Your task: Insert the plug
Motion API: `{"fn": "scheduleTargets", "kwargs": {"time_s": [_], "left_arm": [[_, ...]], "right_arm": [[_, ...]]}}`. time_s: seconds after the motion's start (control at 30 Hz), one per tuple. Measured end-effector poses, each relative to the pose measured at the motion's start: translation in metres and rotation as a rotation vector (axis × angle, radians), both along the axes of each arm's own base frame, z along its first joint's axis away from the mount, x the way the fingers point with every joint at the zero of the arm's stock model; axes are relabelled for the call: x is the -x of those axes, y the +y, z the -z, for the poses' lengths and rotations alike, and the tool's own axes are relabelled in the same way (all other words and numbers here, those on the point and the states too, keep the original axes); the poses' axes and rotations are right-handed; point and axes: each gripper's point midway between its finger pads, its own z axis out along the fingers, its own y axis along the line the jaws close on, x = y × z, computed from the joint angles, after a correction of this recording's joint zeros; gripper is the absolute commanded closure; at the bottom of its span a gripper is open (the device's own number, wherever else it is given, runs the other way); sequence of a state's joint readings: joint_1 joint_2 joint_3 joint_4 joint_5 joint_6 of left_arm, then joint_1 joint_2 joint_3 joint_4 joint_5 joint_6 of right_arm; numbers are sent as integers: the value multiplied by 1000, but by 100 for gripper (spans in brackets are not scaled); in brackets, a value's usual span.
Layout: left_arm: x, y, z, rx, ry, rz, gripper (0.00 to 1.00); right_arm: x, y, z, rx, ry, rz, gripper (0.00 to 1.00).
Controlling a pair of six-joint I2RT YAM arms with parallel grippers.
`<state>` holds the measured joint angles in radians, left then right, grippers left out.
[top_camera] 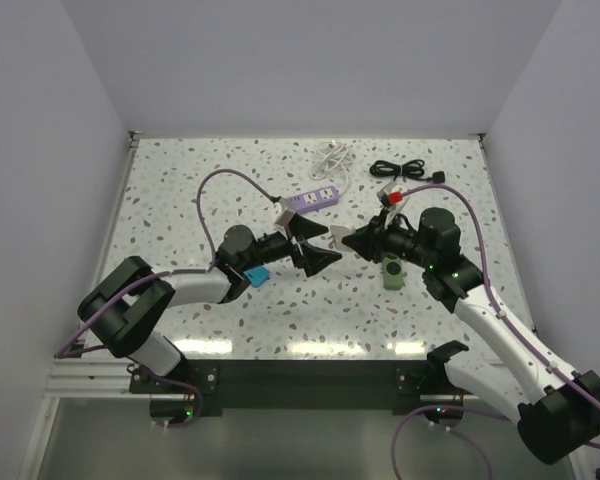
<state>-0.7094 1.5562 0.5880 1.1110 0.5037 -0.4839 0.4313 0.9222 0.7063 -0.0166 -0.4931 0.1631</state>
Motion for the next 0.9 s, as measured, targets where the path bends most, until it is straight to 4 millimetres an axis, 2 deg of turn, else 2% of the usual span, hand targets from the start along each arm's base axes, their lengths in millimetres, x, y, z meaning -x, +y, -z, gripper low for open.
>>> {"fn": "scheduleTargets", "kwargs": {"time_s": [0.13,0.27,0.33,0.47,0.53,0.63,0.67,0.77,0.9], "left_arm": [[4,-5,-17,37,-39,45,0],[6,-8,-22,43,-51,69,4],[4,-11,-22,42,-50,80,11],[6,-14,-14,37,-33,109,38],[7,-15,-11,32,-30,126,46],[10,-14,-10,31,-33,156,63],[11,-14,-11,34,-35,163,73],[14,-9,-14,43,-37,198,94],[22,-1,-10,39,-39,251,100]], "right_arm": [[3,3,0,-7,2,-23,100],[6,5,-1,-8,0,-36,100],[7,7,-1,-9,0,-44,100],[10,9,-1,-13,2,-64,100],[10,9,-1,-13,1,-65,100],[11,8,-2,-10,-8,-67,100],[12,8,-2,-10,-12,-72,100],[14,10,-5,-7,-39,-100,100],[19,17,-2,-9,-31,-152,100]]}}
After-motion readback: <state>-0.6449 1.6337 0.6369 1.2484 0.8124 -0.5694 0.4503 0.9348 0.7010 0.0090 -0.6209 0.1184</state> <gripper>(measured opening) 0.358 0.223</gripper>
